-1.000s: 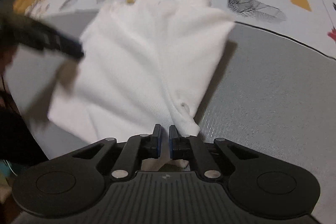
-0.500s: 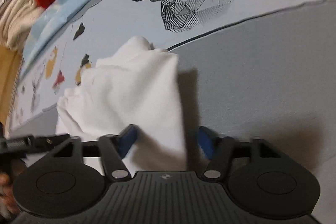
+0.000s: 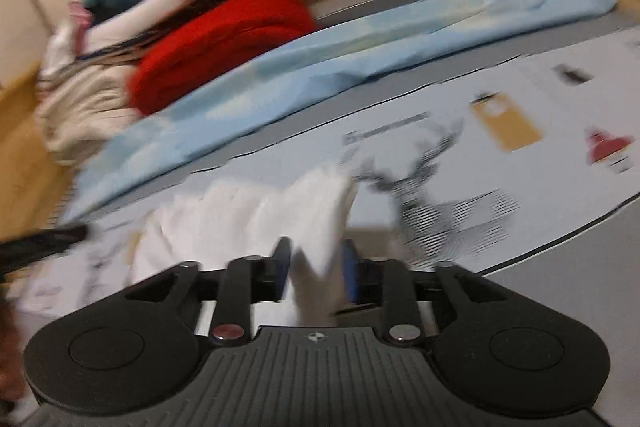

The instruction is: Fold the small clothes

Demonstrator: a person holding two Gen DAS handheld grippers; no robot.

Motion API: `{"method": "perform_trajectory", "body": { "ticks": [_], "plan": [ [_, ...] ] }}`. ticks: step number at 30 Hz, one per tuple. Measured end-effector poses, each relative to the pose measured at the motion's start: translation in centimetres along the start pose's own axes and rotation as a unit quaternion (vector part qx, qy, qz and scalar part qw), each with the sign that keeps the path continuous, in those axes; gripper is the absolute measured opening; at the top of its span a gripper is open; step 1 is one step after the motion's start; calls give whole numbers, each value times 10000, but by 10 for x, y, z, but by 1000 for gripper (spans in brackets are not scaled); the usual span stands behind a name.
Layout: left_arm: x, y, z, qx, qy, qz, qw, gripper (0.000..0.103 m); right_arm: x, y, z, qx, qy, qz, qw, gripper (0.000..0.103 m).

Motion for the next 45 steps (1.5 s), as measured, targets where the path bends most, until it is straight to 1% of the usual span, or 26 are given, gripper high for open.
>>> {"method": "perform_trajectory", "body": {
  "ticks": [2,4,6,7,9,11,12,13,16,19,21,22,24,27,29,30,31,33,34,37,38,40,41,42,44,45],
  "plan": [
    [-7,12,-16,-604,-574,-417,9956,58,6,-6,2,28,45,-85,10000,52],
    [-11,26,-40,-1240,-669,-519,9887,58,3,-2,-5,-274,231,246,9991,53],
    [-18,40,-64,-1840,-647,-365,9801,61,-12,7,-29,-1012,396,820,9907,59],
    [-24,44,-76,-2098,-739,-377,9742,61,-19,16,-44,-1355,362,936,9857,61],
    [-37,49,-101,-2563,-956,-428,9609,60,-26,30,-73,-2028,155,802,9758,61],
    [-43,56,-120,-2858,-1208,-583,9488,57,-24,38,-93,-2442,-72,551,9681,50],
    [-44,57,-128,-2916,-1316,-630,9453,55,-20,39,-92,-2380,-15,485,9700,30],
    [-43,58,-129,-2846,-1400,-617,9464,51,-17,37,-83,-2178,236,506,9744,19],
    [-29,56,-125,-2655,-1423,-873,9495,46,-10,31,-59,-1577,251,390,9864,17],
    [-17,53,-135,-2831,-1196,-922,9471,46,2,34,-60,-1641,241,221,9859,19],
    [-15,53,-142,-2890,-752,-730,9516,46,5,37,-69,-1905,165,178,9814,22],
    [-15,51,-143,-2834,-377,-560,9566,50,10,39,-75,-2019,3,3,9794,32],
    [-12,48,-142,-2809,29,-446,9587,52,24,38,-83,-2136,-163,-341,9762,50],
    [-12,37,-146,-2749,473,-236,9600,53,29,27,-82,-1970,-204,-582,9785,50],
    [-7,27,-144,-2567,640,-323,9638,51,25,14,-72,-1642,-335,-673,9836,45],
    [-4,26,-146,-2541,717,-414,9636,51,20,9,-66,-1431,-247,-504,9881,40],
    [-5,27,-155,-2637,823,-379,9603,51,16,8,-66,-1420,-234,-297,9891,40],
    [-15,31,-174,-2907,997,-79,9516,60,15,12,-82,-1846,-431,-203,9817,38],
    [-17,28,-172,-2821,1009,28,9540,65,22,13,-92,-2039,-658,-463,9757,38],
    [-17,7,-156,-2460,1288,346,9600,66,58,-1,-103,-2248,-1298,-1859,9477,37],
    [-15,-2,-149,-2246,1508,483,9615,69,65,-12,-96,-2098,-1158,-2026,9495,36],
    [-15,-19,-136,-1788,1889,797,9623,79,59,-41,-67,-1433,-648,-1554,9753,36],
    [-15,-30,-129,-1566,1942,968,9635,86,51,-56,-53,-1078,-645,-1324,9832,36],
    [-15,-41,-123,-1397,1886,1066,9662,87,38,-76,-38,-617,-778,-1096,9890,37],
    [-9,-68,-115,-1086,1673,1041,9743,88,15,-114,-21,103,-1054,-708,9919,56],
    [-3,-83,-110,-897,1563,995,9786,90,4,-134,-20,384,-1173,-508,9910,74]
  ]
}}
Point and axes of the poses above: each gripper's, at about its wrist camera, not at the fingertips, and y roughly the way its jaws point, x to its right, z to its top, the point moved 10 cm from there along y, roughly the way its jaws point, and after that the axes turned 3 degrees about -y, right-handed, at the moved point
